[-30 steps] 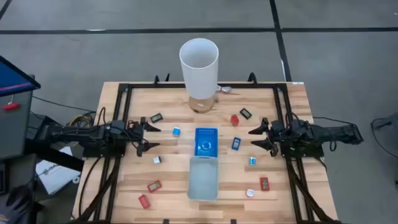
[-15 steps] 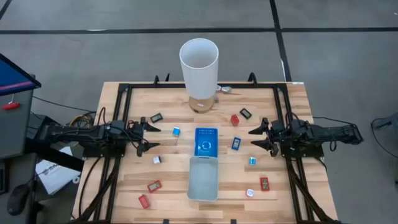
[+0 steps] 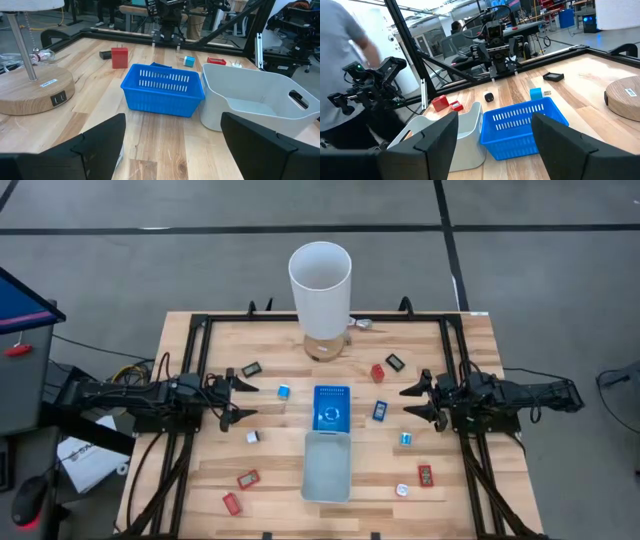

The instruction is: Pick & Place Office items

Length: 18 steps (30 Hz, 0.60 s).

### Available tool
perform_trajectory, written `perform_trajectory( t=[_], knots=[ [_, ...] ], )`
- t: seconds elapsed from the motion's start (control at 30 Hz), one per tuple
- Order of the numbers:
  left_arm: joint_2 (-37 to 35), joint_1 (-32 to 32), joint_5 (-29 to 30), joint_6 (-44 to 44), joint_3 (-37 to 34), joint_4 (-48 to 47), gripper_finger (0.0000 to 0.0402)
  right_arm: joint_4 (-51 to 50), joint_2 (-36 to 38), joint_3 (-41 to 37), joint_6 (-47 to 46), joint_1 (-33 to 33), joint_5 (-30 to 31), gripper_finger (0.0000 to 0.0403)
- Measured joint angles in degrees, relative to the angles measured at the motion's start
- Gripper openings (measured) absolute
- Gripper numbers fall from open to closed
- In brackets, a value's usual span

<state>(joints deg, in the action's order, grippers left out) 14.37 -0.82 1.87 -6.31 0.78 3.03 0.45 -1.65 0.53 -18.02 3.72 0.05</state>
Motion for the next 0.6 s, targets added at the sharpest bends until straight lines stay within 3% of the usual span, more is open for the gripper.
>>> perform_trajectory(
  t=[0.27,0.37,0.43,0.6],
  knots=[
    [0.0,0.0,0.1,1.1,0.0,0.2,0.0324,0.0,0.0,0.0,0.0,0.0,0.0,0.0245],
    [0.6,0.0,3.8,17.3,-0.3,6.9,0.0324,0.0,0.0,0.0,0.0,0.0,0.0,0.0245],
    [0.6,0.0,4.3,23.3,-0.3,10.8,0.0324,0.0,0.0,0.0,0.0,0.0,0.0,0.0245],
    [0.7,0.0,4.3,23.8,-0.3,18.6,0.0324,0.0,0.0,0.0,0.0,0.0,0.0,0.0245]
  ],
)
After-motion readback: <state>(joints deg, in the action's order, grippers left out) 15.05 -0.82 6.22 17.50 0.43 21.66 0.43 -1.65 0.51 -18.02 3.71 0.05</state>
